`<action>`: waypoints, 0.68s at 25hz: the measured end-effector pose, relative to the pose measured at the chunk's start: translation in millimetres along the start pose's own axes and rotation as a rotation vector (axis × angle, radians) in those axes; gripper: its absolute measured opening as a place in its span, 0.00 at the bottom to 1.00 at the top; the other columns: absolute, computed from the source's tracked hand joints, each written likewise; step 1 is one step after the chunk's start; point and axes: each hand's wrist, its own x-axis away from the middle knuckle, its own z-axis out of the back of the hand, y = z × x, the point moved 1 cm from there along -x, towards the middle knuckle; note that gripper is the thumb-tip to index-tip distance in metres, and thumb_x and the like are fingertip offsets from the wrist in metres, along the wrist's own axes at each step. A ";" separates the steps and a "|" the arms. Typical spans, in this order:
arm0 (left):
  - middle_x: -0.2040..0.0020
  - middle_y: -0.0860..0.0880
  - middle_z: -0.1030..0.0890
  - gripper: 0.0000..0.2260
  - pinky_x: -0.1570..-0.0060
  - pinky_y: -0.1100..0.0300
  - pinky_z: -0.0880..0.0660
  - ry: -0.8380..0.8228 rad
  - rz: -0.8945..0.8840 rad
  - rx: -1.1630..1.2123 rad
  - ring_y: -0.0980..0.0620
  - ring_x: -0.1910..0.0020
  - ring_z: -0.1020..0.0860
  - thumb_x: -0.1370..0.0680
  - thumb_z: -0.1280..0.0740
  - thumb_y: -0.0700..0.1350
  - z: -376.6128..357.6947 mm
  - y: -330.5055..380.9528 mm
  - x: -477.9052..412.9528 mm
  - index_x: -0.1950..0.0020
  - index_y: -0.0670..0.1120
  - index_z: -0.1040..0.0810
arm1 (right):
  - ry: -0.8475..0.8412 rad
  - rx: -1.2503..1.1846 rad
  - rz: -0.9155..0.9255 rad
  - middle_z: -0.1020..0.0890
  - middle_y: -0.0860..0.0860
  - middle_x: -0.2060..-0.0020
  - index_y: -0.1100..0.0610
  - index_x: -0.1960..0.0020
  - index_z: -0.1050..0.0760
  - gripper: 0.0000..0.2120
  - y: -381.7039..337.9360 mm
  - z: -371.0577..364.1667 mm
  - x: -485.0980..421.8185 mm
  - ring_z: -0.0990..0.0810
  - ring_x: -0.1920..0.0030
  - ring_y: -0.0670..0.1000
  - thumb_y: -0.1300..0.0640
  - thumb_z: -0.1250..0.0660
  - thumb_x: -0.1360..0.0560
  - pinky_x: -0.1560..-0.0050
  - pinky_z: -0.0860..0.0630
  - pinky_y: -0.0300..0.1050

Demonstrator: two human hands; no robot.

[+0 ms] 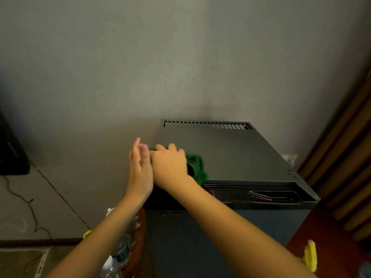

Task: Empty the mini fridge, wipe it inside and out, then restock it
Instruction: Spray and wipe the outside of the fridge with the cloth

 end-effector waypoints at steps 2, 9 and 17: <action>0.24 0.48 0.41 0.31 0.31 0.57 0.43 0.016 0.029 -0.028 0.51 0.26 0.41 0.23 0.55 0.63 3.4 -4.8 -5.7 0.23 0.50 0.46 | -0.066 -0.087 0.052 0.24 0.51 0.43 0.46 0.38 0.26 0.17 10.6 1.5 -20.0 0.28 0.41 0.60 0.45 0.37 0.26 0.47 0.29 0.54; 0.26 0.42 0.36 0.25 0.29 0.50 0.43 -0.277 0.115 -0.457 0.41 0.26 0.40 0.18 0.48 0.55 -16.5 -29.7 -72.8 0.25 0.42 0.40 | -0.034 0.119 -0.717 0.21 0.54 0.45 0.47 0.41 0.24 0.17 261.8 22.4 45.7 0.25 0.43 0.61 0.42 0.37 0.26 0.49 0.26 0.51; 0.36 0.35 0.26 0.18 0.39 0.48 0.31 -0.353 0.162 -0.744 0.35 0.37 0.29 0.17 0.48 0.46 -50.2 -44.3 -117.6 0.35 0.36 0.30 | -0.015 0.093 -0.330 0.24 0.52 0.41 0.47 0.38 0.26 0.21 158.6 -12.9 -54.5 0.28 0.41 0.60 0.41 0.36 0.29 0.46 0.31 0.51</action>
